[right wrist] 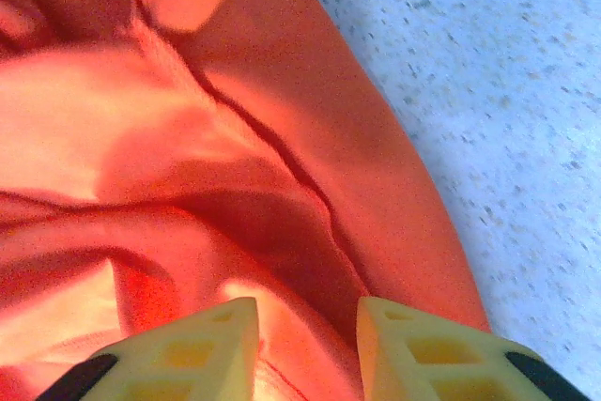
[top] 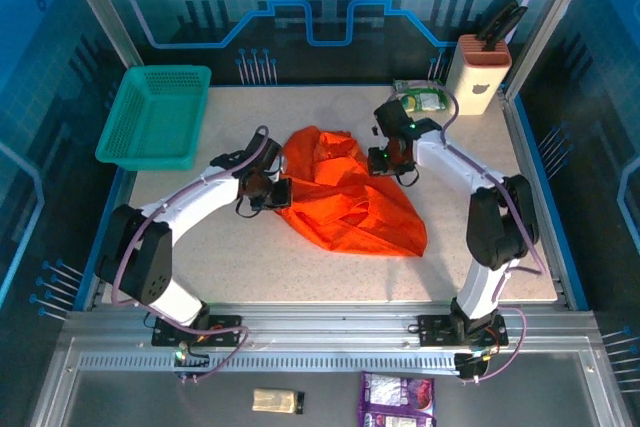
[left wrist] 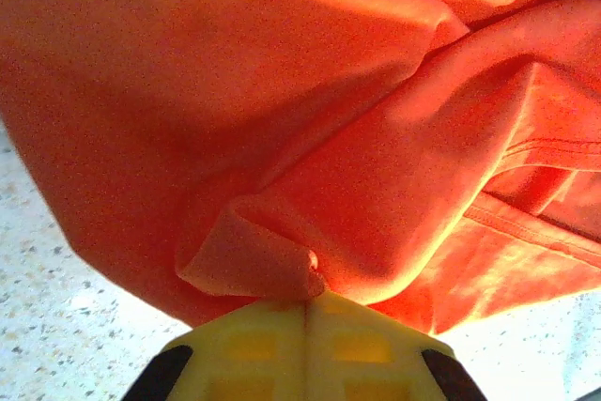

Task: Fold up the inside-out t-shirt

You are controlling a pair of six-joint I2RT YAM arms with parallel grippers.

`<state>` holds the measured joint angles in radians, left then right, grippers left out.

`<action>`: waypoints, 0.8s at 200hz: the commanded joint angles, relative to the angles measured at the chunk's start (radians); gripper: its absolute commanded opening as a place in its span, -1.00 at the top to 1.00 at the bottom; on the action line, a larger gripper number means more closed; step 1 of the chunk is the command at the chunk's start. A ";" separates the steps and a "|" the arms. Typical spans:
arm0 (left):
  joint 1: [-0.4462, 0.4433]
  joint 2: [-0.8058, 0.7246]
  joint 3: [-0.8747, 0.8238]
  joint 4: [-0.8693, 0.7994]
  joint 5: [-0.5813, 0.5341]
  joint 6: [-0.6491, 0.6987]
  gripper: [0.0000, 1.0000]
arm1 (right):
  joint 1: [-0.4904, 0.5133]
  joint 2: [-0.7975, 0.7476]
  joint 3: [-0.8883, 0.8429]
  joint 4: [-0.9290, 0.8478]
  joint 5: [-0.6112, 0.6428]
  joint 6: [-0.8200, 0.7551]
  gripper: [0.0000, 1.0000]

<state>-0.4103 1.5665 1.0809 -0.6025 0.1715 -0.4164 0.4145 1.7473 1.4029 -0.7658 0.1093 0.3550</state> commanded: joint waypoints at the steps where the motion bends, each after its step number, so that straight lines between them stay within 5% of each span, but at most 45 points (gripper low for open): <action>1: 0.008 0.014 0.042 0.021 0.059 0.001 1.00 | 0.081 -0.116 -0.078 0.017 0.086 -0.048 0.19; 66: 0.053 0.006 0.034 0.003 0.062 0.024 1.00 | 0.244 -0.048 -0.209 0.003 0.173 -0.152 -0.17; 103: 0.072 -0.011 0.021 -0.004 0.065 0.035 1.00 | 0.248 0.029 -0.164 0.017 0.263 -0.143 -0.16; 127: 0.082 -0.025 0.004 -0.005 0.059 0.036 1.00 | 0.248 0.034 -0.127 0.060 0.282 -0.155 0.10; 148: 0.088 -0.048 -0.014 -0.007 0.047 0.040 1.00 | 0.250 0.013 -0.094 0.081 0.298 -0.161 0.81; 160: 0.088 -0.062 -0.021 -0.012 0.033 0.046 0.99 | 0.250 -0.015 -0.084 0.086 0.295 -0.167 1.00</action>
<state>-0.3351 1.5581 1.0851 -0.5949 0.2073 -0.4076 0.6544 1.7802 1.2728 -0.7162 0.3679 0.1993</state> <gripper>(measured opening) 0.051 0.091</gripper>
